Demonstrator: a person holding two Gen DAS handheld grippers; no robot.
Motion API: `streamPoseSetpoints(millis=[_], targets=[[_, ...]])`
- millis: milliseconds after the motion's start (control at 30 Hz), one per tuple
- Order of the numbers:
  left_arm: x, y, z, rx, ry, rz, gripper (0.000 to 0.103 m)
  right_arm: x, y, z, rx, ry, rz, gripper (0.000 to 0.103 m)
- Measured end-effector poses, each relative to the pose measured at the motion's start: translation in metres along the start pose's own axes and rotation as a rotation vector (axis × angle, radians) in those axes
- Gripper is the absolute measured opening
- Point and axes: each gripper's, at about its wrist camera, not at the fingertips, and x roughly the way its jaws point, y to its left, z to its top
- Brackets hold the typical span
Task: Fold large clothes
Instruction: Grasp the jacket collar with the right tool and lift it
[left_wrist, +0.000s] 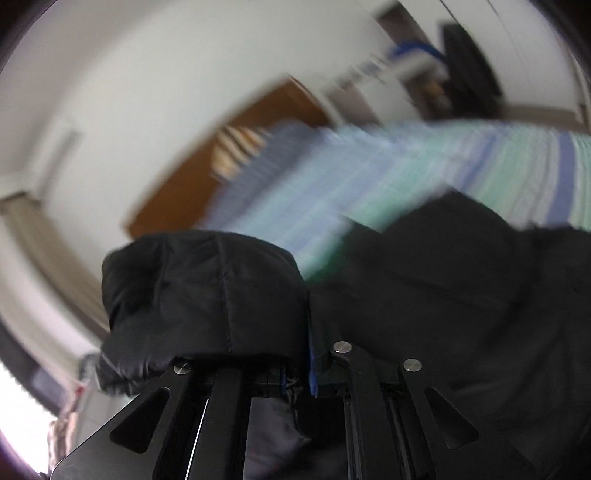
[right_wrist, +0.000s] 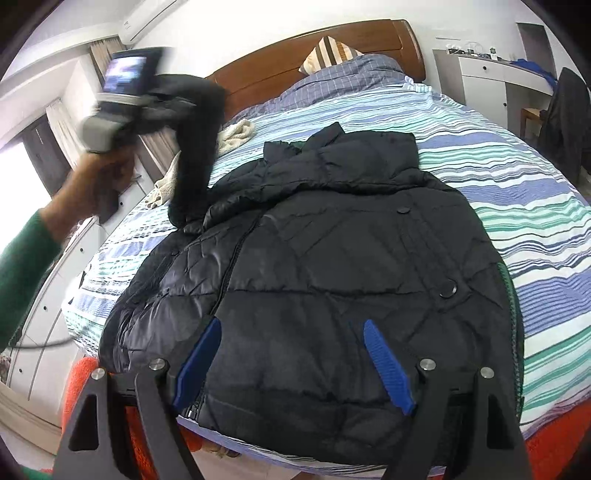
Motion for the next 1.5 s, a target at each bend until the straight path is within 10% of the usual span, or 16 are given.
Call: streamPoseSetpoints(millis=[100,233,300,600,800,1000,1033,1067,1233,1300,1367,1500], targets=[[0.030,-0.054,-0.010,0.011,0.159,-0.148,0.021,-0.004,-0.004,0.000,0.008,-0.008,-0.013,0.082],[0.012,-0.068,-0.024,-0.060,0.162,-0.149,0.089,-0.014,-0.015,0.007,0.016,-0.035,-0.042,0.082],[-0.012,-0.057,-0.037,-0.102,0.134,-0.173,0.099,-0.018,-0.025,0.014,0.024,-0.051,-0.055,0.082],[-0.087,0.037,-0.135,-0.370,0.212,-0.181,0.099,0.036,-0.052,0.104,0.043,-0.001,-0.053,0.082],[-0.120,0.082,-0.208,-0.559,0.308,-0.077,0.099,0.118,0.084,0.141,-0.484,0.012,-0.074,0.082],[-0.125,0.090,-0.243,-0.710,0.352,-0.063,0.099,0.226,0.183,0.150,-0.965,-0.013,-0.294,0.079],[-0.124,0.090,-0.247,-0.724,0.359,-0.063,0.099,0.238,0.181,0.153,-0.969,0.023,-0.323,0.053],[-0.124,0.091,-0.250,-0.737,0.365,-0.065,0.099,0.247,0.171,0.162,-0.918,0.070,-0.315,0.025],[-0.123,0.092,-0.251,-0.741,0.358,-0.080,0.099,0.174,0.055,0.210,-0.215,-0.034,-0.147,0.018],[-0.119,0.092,-0.246,-0.723,0.349,-0.099,0.099,0.153,-0.015,0.202,0.085,-0.045,-0.099,0.018],[-0.109,0.091,-0.232,-0.701,0.340,-0.115,0.099,0.155,-0.077,0.181,0.305,0.030,-0.074,0.043],[-0.088,0.102,-0.194,-0.671,0.275,-0.138,0.099,0.141,-0.135,0.138,0.505,0.043,-0.076,0.053]])
